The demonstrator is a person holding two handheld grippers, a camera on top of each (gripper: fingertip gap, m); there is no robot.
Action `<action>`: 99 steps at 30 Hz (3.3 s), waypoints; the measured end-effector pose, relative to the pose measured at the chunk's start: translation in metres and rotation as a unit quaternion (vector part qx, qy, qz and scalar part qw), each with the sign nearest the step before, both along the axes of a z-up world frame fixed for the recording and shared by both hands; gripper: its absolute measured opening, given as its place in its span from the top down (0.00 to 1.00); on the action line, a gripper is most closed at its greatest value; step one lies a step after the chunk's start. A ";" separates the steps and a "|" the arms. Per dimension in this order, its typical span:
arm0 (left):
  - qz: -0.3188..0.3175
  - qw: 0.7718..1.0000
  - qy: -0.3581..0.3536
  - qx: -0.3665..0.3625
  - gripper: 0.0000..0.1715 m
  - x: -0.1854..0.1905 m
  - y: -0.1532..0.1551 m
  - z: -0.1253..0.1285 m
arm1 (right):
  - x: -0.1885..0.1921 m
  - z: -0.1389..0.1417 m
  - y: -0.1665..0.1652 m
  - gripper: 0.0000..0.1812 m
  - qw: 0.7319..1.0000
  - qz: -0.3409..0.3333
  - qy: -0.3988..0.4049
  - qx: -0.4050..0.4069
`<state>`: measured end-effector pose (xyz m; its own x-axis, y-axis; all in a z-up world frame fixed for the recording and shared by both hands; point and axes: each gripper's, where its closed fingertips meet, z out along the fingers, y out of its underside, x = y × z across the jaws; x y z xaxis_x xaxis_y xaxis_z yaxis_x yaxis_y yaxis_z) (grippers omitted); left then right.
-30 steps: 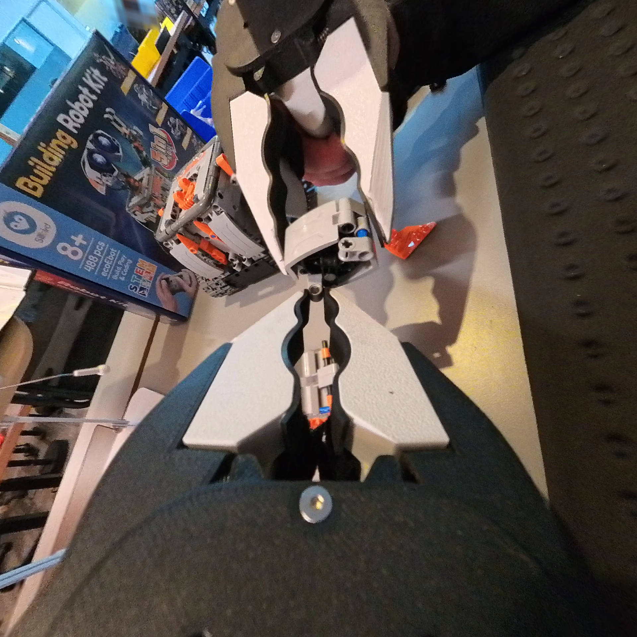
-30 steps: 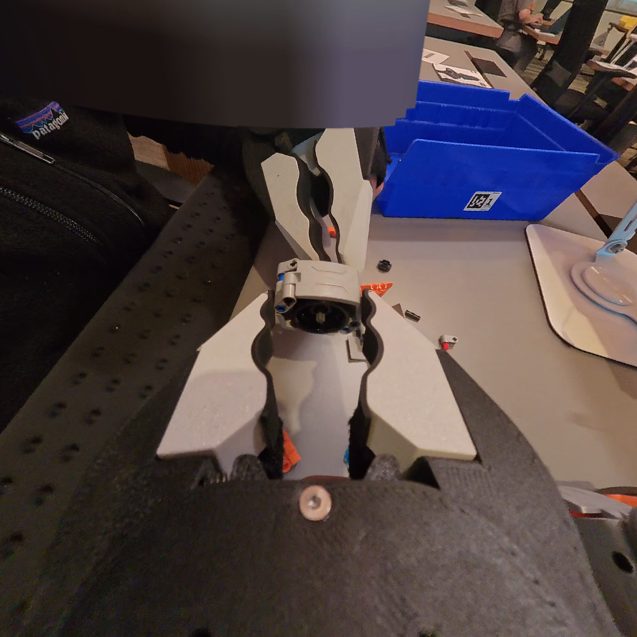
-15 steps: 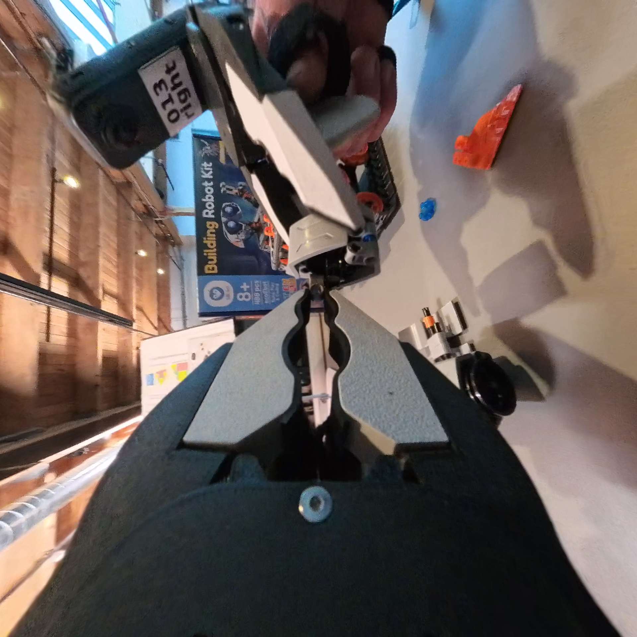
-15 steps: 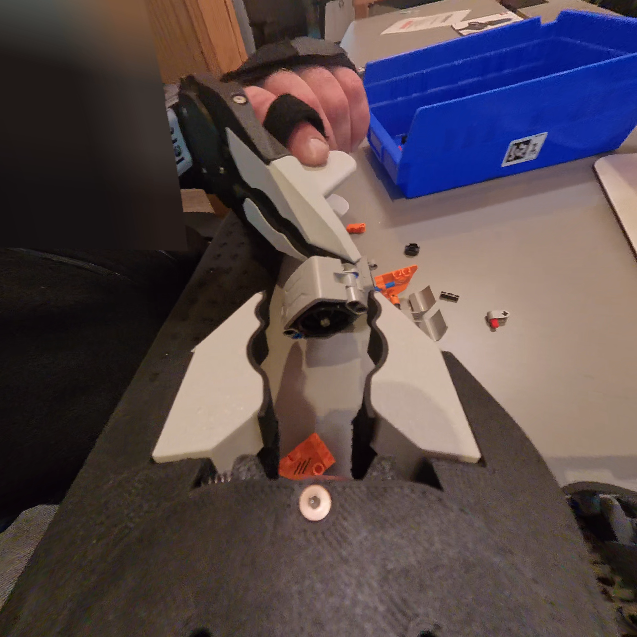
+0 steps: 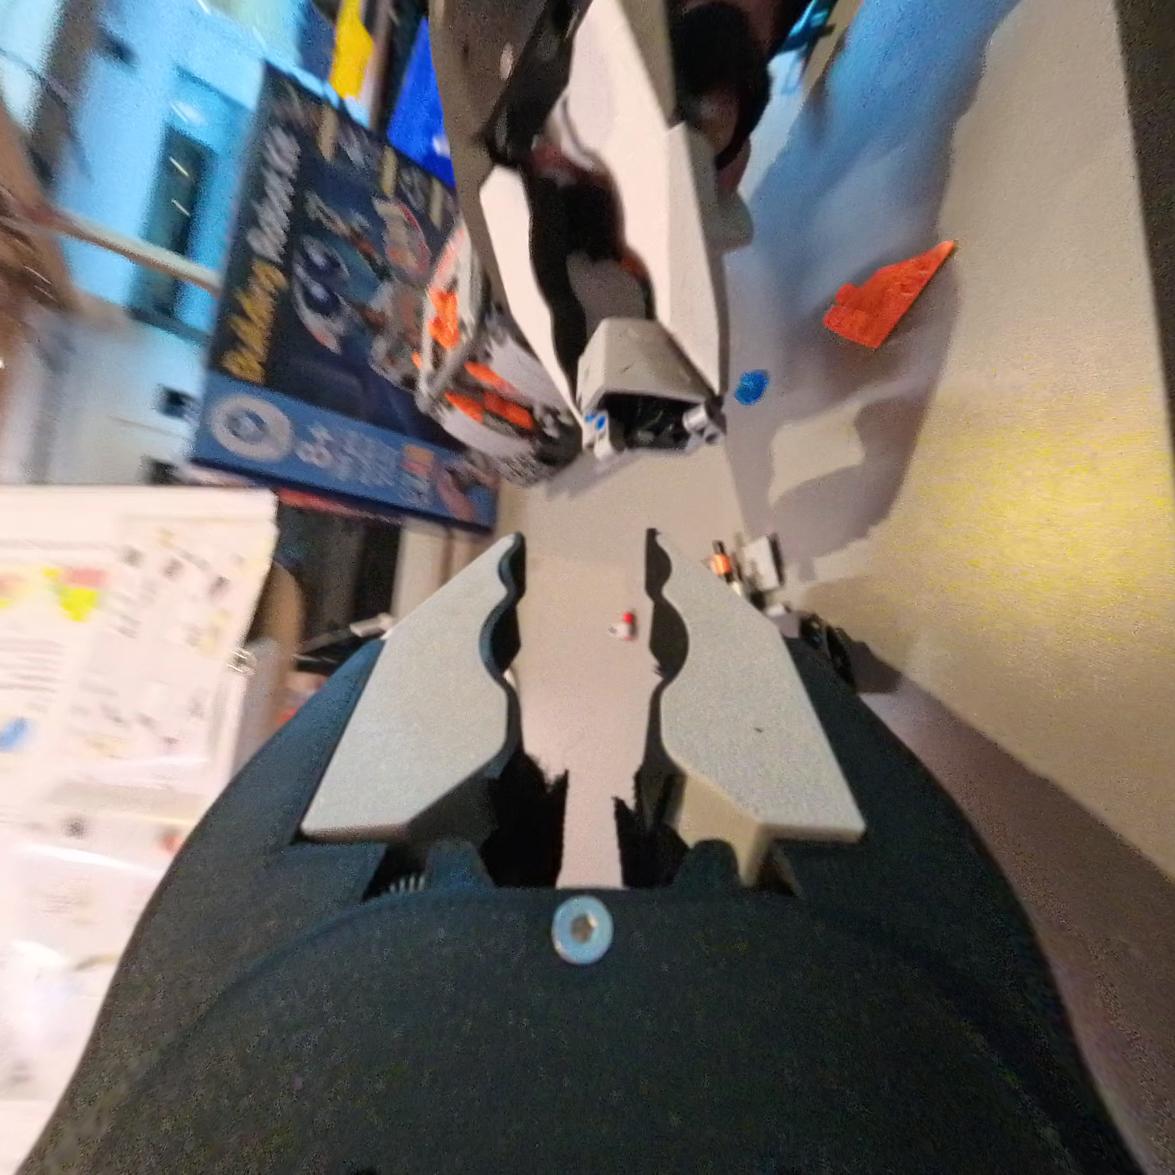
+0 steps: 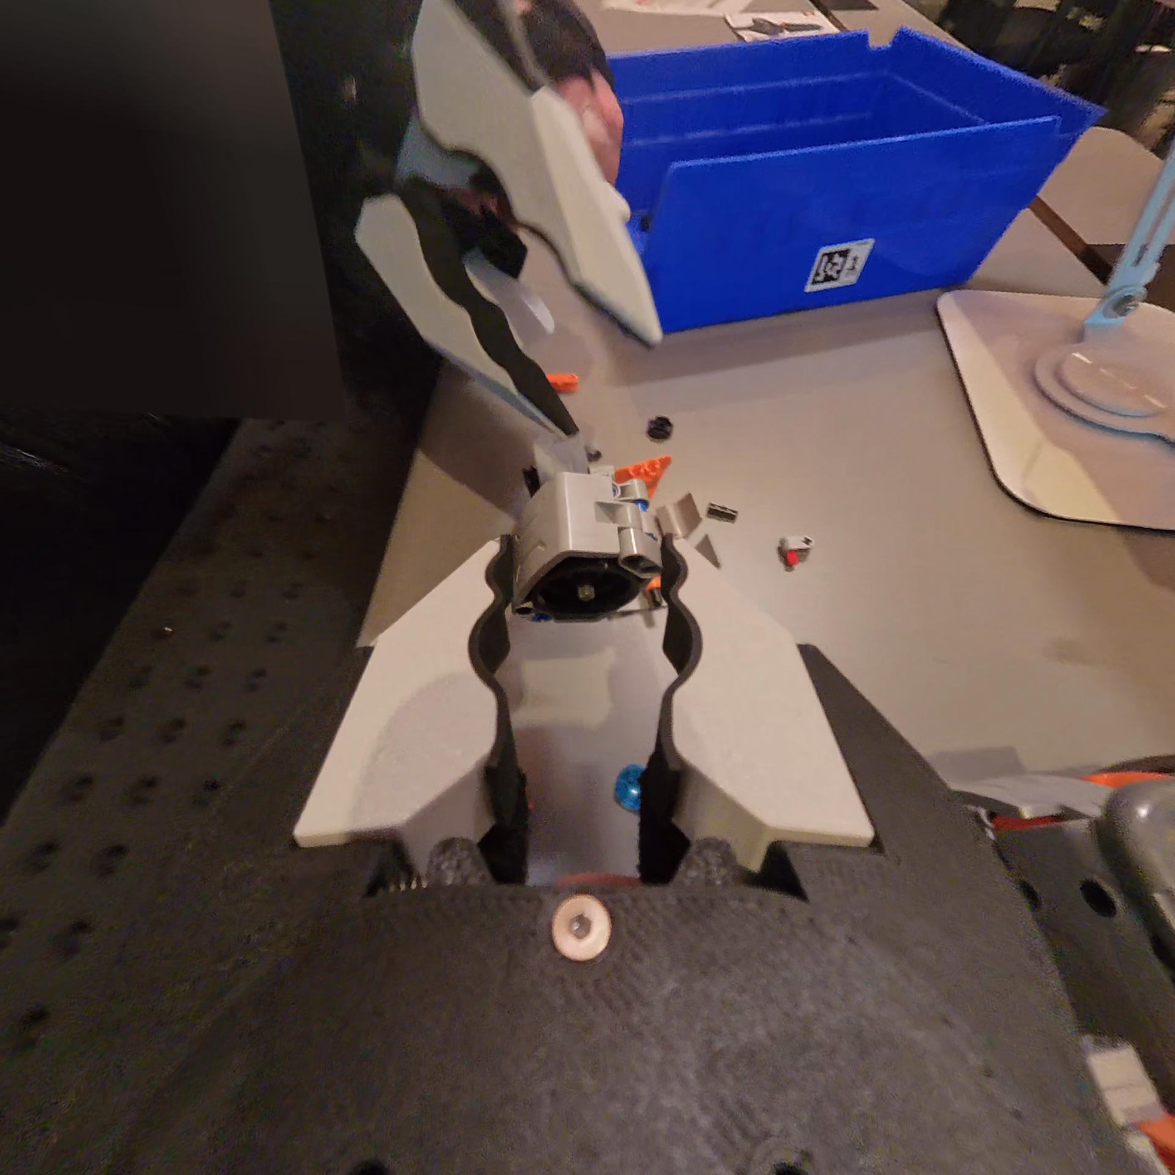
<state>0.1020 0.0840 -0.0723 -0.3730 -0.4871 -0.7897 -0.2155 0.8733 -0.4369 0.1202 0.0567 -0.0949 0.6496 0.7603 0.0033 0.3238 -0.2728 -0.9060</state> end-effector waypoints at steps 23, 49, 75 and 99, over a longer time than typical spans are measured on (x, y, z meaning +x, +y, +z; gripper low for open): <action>0.034 0.947 0.186 -0.260 0.66 -0.029 0.005 -0.056 | 0.008 -0.009 0.020 0.76 0.960 -0.054 -0.230 0.149; 0.059 0.945 0.195 -0.257 0.63 -0.039 0.005 -0.065 | 0.001 -0.002 0.022 0.76 0.866 -0.080 -0.426 0.249; -0.097 0.885 0.125 -0.438 0.82 -0.002 -0.039 0.009 | -0.027 0.036 0.011 0.77 0.891 -0.078 -0.322 0.311; -0.192 0.854 0.203 -0.439 0.82 -0.003 -0.049 0.029 | -0.025 0.045 -0.002 0.78 0.975 -0.032 -0.100 0.196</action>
